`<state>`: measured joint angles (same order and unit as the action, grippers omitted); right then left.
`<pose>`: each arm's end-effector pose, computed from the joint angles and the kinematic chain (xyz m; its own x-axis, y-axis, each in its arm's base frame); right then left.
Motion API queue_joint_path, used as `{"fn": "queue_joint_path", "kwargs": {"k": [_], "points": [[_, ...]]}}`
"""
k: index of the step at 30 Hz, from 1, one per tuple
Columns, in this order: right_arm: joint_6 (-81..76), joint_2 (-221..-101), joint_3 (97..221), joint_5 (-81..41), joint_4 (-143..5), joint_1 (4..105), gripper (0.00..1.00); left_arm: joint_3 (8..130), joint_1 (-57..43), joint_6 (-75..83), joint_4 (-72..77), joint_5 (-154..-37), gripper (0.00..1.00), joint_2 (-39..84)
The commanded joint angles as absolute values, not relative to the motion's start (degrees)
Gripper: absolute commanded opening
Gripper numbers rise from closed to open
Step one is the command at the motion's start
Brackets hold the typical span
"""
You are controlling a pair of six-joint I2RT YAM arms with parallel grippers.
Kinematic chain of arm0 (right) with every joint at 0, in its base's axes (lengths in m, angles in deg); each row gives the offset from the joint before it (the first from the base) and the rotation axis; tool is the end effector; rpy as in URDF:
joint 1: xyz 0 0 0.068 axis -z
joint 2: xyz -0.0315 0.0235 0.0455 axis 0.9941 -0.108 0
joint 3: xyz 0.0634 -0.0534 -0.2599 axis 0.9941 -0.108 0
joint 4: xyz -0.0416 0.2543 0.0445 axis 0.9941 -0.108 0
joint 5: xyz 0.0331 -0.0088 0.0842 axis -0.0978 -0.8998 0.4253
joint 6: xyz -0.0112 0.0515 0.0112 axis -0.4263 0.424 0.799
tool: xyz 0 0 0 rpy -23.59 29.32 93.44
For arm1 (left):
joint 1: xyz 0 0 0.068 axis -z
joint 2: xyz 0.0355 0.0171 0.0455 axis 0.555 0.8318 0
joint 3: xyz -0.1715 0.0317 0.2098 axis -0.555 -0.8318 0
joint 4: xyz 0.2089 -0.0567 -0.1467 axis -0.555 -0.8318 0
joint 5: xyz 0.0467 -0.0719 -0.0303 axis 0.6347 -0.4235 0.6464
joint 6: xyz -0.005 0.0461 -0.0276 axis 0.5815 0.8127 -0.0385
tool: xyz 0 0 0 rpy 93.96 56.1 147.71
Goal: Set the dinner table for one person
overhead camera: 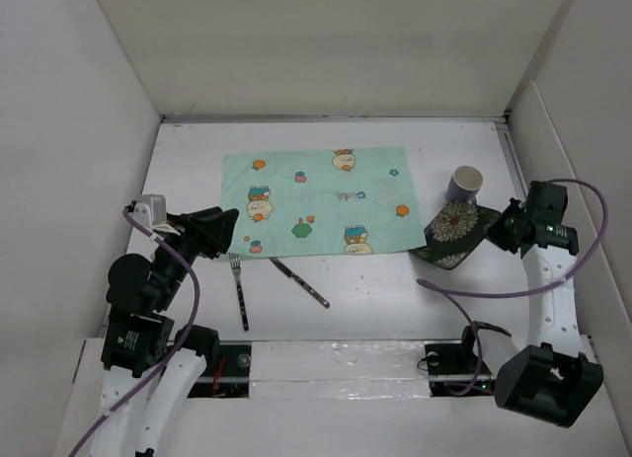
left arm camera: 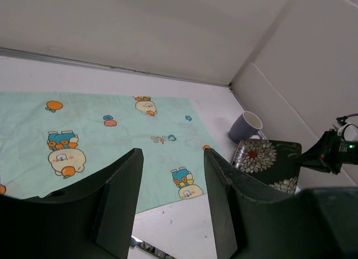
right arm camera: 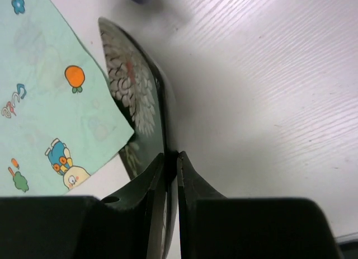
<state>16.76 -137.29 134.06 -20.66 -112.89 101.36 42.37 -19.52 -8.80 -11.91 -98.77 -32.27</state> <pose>0.1887 -0.0549 0.2810 -0.5683 0.6404 -0.5166 0.5292 0.7653 0.3665 0.0704 -0.0253 0.3888 0.0183 -0.4261 -0.9045 0.4827 0.7960 -0.3652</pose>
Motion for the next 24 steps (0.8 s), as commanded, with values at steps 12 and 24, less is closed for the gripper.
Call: {"fn": "queue_joint_path", "kwargs": {"k": [12,24], "points": [[16.6,-132.2,150.5,-0.9,-115.2,99.4,0.0,42.1,-21.5,-9.4,-9.3,-99.8,0.44,-29.9],[20.6,-136.9,153.9,7.1,-101.3,87.9,0.0,41.0,-21.5,-9.9,-9.0,-97.4,0.44,-28.3]]}}
